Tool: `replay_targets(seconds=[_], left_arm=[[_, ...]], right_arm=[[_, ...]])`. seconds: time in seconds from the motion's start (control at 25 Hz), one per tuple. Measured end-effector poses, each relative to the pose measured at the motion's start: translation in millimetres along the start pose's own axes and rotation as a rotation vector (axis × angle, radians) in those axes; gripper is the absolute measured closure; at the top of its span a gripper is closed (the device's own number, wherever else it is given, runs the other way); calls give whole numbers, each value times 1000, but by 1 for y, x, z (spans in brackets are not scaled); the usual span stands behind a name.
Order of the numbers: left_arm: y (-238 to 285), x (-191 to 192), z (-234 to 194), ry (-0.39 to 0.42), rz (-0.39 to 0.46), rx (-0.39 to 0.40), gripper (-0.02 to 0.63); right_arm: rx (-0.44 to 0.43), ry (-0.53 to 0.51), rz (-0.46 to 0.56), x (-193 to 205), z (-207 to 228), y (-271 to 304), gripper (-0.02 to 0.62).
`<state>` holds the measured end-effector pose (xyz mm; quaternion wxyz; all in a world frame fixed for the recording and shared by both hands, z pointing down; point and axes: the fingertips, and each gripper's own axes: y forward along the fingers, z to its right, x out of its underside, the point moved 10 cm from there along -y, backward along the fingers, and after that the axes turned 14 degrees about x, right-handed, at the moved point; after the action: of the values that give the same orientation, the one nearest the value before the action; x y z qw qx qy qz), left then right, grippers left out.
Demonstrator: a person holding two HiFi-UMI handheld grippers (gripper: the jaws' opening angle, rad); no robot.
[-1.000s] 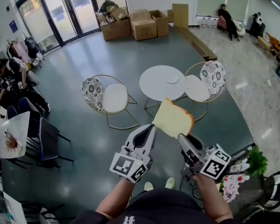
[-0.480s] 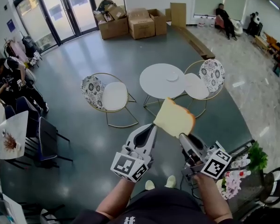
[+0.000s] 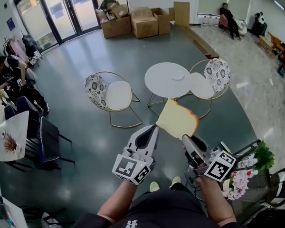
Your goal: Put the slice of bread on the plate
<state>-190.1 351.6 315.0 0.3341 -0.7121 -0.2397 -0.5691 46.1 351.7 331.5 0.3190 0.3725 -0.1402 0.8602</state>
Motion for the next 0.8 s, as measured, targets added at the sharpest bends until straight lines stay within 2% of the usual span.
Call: replay_targets(seconds=[0.36,0.8], left_arm=[[-11,-1,-5,5,-11,6,601],[2,8,-15,-11,-30,30,601]], right_arm=[[-1,11,8,6,-8,6,502],[27,31,15,5,6,10,502]])
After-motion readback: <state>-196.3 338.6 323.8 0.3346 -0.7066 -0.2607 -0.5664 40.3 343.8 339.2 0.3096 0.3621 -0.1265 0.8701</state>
